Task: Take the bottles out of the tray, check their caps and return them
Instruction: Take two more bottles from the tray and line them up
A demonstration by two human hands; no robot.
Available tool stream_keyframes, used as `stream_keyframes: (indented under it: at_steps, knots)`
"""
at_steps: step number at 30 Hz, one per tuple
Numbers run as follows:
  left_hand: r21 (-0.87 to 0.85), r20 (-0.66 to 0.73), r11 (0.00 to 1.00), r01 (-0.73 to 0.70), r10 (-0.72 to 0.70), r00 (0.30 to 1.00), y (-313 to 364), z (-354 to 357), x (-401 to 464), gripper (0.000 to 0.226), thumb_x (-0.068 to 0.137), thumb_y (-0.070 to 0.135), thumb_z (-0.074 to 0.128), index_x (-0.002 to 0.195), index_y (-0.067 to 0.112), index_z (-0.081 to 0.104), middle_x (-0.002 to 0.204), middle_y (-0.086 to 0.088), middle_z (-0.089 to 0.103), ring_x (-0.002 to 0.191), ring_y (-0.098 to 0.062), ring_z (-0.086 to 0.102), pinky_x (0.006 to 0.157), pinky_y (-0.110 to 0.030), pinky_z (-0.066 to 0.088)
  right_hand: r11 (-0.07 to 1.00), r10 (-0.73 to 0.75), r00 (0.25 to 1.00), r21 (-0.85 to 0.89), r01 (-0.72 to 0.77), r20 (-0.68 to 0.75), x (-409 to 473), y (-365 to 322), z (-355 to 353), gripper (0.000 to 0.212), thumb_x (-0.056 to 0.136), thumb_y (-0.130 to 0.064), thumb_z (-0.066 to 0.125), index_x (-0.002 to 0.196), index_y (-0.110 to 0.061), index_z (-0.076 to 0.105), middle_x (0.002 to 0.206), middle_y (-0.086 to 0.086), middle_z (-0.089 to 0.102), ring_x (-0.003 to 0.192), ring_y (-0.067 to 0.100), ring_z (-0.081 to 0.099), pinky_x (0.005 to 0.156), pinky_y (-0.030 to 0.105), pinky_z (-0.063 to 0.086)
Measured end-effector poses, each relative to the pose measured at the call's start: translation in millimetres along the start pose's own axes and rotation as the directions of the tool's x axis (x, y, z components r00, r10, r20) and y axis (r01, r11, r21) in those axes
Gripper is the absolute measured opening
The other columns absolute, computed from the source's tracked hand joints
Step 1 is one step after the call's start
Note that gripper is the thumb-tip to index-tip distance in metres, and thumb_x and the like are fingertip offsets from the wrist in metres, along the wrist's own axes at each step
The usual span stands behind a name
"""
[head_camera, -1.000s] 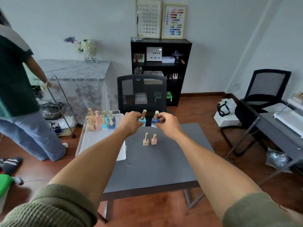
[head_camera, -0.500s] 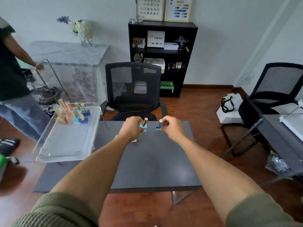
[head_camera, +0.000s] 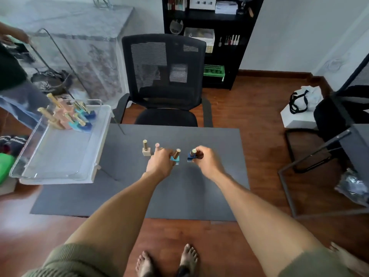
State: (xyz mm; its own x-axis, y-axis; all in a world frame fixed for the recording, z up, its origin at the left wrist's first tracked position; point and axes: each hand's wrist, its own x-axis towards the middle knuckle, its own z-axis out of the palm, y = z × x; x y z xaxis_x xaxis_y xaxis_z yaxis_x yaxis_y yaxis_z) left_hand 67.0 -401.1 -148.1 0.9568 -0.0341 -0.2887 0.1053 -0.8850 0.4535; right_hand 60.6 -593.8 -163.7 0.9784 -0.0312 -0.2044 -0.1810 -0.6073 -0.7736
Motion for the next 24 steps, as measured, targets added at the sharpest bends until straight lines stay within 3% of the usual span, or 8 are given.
stream_keyframes:
  at_steps: [4,11,15,20,24]
  knots:
    - [0.003,0.038,0.998,0.057,-0.057,0.998,-8.0,20.2,6.3,0.018,0.092,0.015,0.065,0.108,0.021,0.066,0.142,-0.022,0.045,0.092,-0.043,0.061,0.084,-0.045,0.054,0.999,0.024,0.999,0.024,-0.025,0.040,2.2,16.2,14.8,0.017,0.088,-0.007,0.079,0.101,-0.016,0.073,0.096,0.001,0.078,0.091,0.026,0.072,0.083,0.037,0.055]
    - [-0.077,0.018,0.994,0.080,-0.079,0.997,-9.8,34.7,16.1,0.025,0.091,0.011,0.058,0.110,0.026,0.065,0.121,-0.014,0.054,0.092,-0.044,0.059,0.081,-0.043,0.052,0.999,0.031,0.998,0.027,-0.032,0.063,8.1,34.0,28.8,0.016,0.090,-0.006,0.076,0.099,-0.018,0.071,0.096,0.000,0.079,0.093,0.024,0.075,0.085,0.038,0.058]
    - [-0.097,0.003,0.992,0.080,-0.080,0.997,-12.4,39.0,22.0,0.027,0.092,0.011,0.058,0.114,0.025,0.066,0.114,-0.011,0.058,0.093,-0.043,0.061,0.082,-0.047,0.055,1.000,0.029,0.999,0.007,-0.029,0.033,12.8,37.7,31.6,0.019,0.089,-0.007,0.076,0.094,-0.023,0.069,0.089,-0.003,0.076,0.086,0.022,0.072,0.073,0.032,0.052]
    - [-0.121,-0.056,0.991,0.065,-0.072,0.996,-10.5,41.1,32.9,0.031,0.091,0.005,0.053,0.113,0.022,0.067,0.098,-0.003,0.048,0.085,-0.037,0.054,0.080,-0.046,0.053,0.999,0.032,0.999,0.015,-0.032,0.003,26.3,38.1,32.5,0.020,0.090,-0.004,0.074,0.099,-0.022,0.071,0.092,-0.003,0.077,0.087,0.022,0.072,0.076,0.032,0.054]
    - [-0.117,-0.055,0.991,0.065,-0.072,0.996,-10.2,44.3,39.3,0.045,0.093,0.000,0.048,0.129,0.025,0.062,0.113,-0.014,0.052,0.096,-0.041,0.054,0.086,-0.044,0.052,0.999,0.038,0.999,0.020,-0.038,-0.013,36.8,39.2,31.1,0.020,0.093,-0.003,0.071,0.103,-0.019,0.071,0.096,0.000,0.077,0.090,0.024,0.072,0.081,0.038,0.058]
